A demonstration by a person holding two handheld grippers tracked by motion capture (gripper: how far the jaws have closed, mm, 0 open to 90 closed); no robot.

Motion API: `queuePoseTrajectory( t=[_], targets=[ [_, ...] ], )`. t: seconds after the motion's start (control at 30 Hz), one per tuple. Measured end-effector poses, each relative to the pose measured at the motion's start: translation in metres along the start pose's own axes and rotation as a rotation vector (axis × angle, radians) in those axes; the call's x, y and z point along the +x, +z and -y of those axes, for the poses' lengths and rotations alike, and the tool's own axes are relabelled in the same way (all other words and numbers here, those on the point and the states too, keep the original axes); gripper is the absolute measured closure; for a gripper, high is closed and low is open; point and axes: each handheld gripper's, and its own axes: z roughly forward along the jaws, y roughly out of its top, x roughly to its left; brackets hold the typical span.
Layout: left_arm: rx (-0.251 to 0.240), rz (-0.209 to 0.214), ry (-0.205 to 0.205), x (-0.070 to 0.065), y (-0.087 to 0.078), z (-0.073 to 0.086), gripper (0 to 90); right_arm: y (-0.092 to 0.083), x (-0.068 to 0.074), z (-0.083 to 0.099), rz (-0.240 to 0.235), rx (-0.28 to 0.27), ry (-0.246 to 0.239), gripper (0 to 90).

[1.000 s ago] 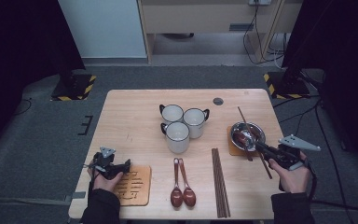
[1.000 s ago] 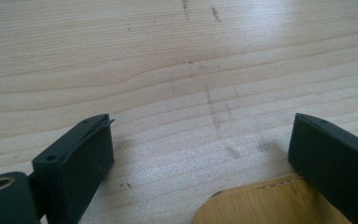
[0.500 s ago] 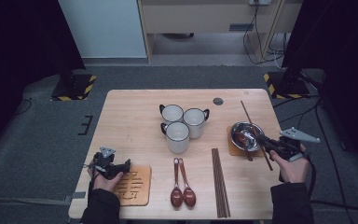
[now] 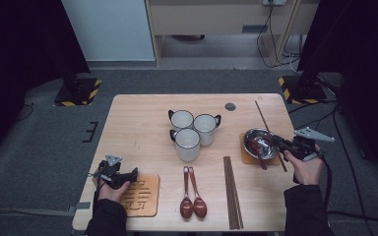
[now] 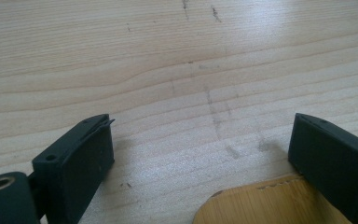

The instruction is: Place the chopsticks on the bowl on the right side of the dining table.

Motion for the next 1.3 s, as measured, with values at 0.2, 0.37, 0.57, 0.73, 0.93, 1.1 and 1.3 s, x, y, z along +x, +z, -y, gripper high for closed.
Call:
queuePoseTrajectory(
  t=[0.2,0.37,0.57,0.73,0.93,1.1,1.3],
  targets=[
    [0.0,0.0,0.0,0.0,0.0,0.0,5.7,0.01,-0.006,0.001,0.009,0.018,0.002,85.3],
    [0.0,0.0,0.0,0.0,0.0,0.0,5.7,0.017,-0.013,0.002,0.018,0.031,0.011,85.3],
    [0.0,0.0,0.0,0.0,0.0,0.0,5.6,0.026,-0.019,0.007,0.021,0.061,0.009,85.3],
    [0.0,0.0,0.0,0.0,0.0,0.0,5.7,0.032,-0.022,0.012,0.034,0.089,0.01,85.3],
    [0.0,0.0,0.0,0.0,0.0,0.0,5.6,0.039,-0.023,0.017,0.037,0.111,0.009,85.3],
    [0.0,0.0,0.0,0.0,0.0,0.0,5.7,0.045,-0.023,0.021,0.044,0.133,0.003,85.3],
    [0.0,0.0,0.0,0.0,0.0,0.0,5.7,0.052,-0.021,0.023,0.052,0.156,-0.014,85.3]
  ],
)
